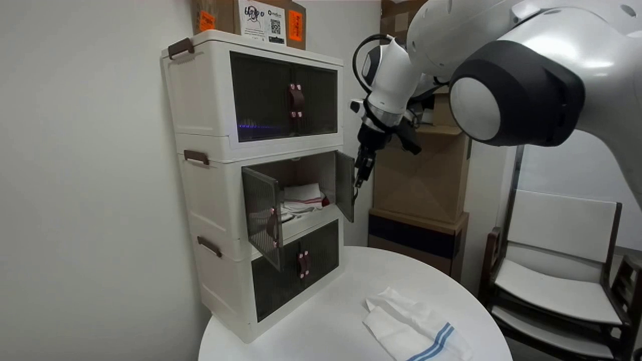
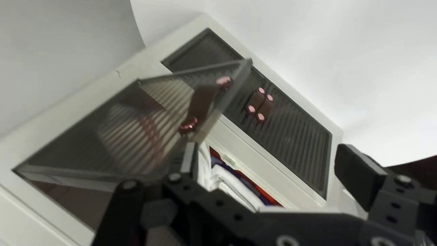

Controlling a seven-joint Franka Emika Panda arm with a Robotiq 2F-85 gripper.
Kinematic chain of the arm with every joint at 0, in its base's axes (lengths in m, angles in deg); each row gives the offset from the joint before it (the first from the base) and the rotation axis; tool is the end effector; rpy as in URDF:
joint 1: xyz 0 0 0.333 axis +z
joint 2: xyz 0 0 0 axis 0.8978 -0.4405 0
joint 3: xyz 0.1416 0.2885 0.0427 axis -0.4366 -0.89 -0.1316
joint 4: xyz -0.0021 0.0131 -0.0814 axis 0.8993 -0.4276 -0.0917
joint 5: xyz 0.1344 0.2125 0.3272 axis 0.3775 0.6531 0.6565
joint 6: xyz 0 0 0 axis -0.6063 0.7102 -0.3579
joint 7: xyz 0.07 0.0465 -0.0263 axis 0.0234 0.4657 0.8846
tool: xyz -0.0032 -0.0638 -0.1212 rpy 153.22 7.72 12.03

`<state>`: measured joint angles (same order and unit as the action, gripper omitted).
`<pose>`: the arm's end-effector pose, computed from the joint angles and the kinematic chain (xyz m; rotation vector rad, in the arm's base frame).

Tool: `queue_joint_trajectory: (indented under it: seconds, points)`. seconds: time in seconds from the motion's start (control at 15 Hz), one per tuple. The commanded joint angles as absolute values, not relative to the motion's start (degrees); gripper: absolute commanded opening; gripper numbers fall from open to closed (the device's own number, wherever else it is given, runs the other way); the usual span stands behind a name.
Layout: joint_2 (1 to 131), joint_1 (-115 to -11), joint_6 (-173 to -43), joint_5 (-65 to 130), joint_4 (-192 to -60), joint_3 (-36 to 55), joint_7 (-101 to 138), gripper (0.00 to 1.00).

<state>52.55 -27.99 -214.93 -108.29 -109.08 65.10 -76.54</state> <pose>0.5897 -0.0193 0.4989 2.4899 1.3386 0.6375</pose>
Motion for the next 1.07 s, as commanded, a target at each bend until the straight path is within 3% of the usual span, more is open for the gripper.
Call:
queue_joint_trajectory:
  seconds: [0.0,0.4,1.0]
  points:
    - [53.68,-23.37,-215.41,-108.56,-112.12,74.31,-75.38,1.0]
    - [53.33,-29.95,-216.11,-108.57,-107.75,73.88,-76.53,1.0]
    - [52.37,-46.51,-216.23,-108.75,-97.51,56.29,-77.07,1.0]
